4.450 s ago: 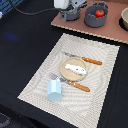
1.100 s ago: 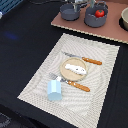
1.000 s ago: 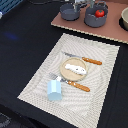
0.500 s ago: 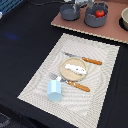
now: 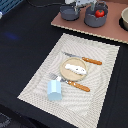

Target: Interact with the objects in diverse but meaningful ways.

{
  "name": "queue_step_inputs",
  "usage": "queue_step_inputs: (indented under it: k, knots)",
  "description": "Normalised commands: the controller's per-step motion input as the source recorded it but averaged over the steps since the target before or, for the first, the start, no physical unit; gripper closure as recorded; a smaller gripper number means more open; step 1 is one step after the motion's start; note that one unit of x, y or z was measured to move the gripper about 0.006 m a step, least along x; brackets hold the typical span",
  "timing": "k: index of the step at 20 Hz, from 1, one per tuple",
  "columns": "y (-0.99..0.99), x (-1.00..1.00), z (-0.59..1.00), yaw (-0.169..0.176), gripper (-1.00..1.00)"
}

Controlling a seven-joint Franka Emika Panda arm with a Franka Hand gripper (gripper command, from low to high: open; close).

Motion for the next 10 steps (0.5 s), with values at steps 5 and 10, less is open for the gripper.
queue_step_inputs:
  k: [5,10]
  knots:
    - [0.2,0.1,-0.26,0.0,-1.0]
    - [0.18,0.09,-0.22,0.0,-1.0]
